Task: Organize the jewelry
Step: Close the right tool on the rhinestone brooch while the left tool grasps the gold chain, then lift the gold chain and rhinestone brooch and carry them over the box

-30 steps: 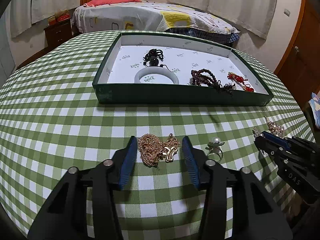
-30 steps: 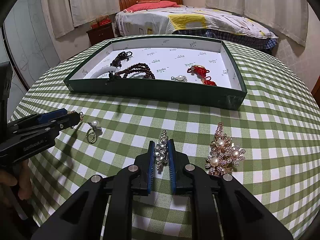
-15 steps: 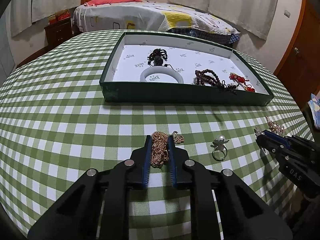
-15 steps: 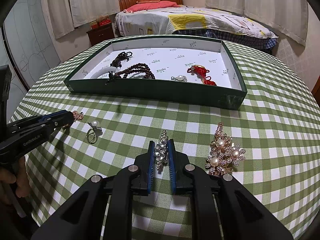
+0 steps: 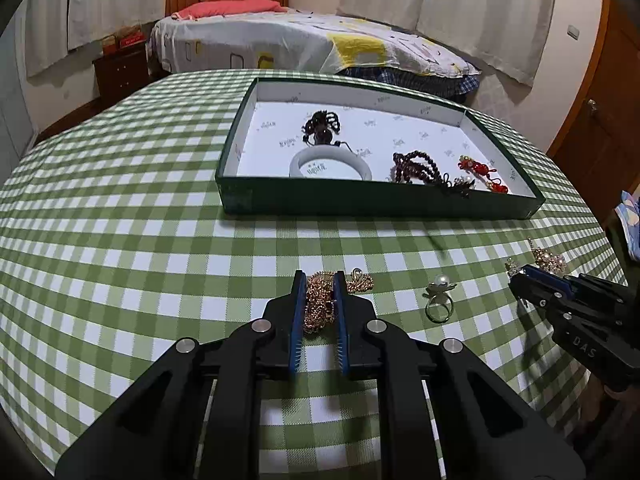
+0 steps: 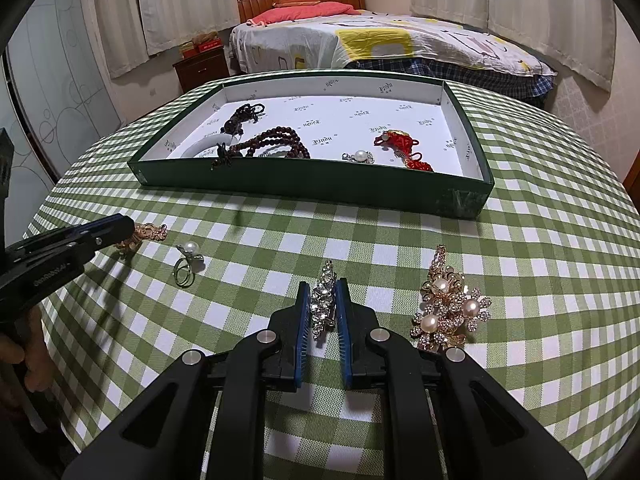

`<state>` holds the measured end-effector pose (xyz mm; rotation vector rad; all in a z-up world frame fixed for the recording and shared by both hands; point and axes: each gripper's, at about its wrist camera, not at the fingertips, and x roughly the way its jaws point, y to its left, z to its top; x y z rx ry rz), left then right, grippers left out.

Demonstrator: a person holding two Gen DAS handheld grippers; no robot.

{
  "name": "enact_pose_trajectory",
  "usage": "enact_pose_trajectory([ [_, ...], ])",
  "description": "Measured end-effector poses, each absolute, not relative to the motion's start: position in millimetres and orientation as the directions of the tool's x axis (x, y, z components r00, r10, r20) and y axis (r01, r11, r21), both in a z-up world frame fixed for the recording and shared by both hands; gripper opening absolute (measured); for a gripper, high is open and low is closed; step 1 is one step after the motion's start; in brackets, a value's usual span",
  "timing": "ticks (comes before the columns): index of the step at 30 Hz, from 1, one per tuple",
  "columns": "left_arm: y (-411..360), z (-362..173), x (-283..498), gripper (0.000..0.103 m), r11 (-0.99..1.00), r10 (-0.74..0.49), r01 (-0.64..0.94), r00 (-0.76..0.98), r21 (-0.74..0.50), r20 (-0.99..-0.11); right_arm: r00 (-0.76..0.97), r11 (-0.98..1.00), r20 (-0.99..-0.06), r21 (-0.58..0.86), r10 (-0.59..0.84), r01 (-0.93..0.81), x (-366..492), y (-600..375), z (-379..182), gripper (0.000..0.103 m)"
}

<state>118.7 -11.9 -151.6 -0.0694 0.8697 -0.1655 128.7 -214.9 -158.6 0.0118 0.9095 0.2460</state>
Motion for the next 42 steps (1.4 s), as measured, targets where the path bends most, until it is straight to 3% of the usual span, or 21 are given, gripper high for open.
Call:
enact_pose_trajectory([
  [42, -2, -86, 100, 0.014, 0.983, -0.184, 0.117, 0.732, -0.144, -0.656, 0.666, 0.973, -0.711, 0.127, 0.226, -0.195, 114, -220, -126, 0.014],
])
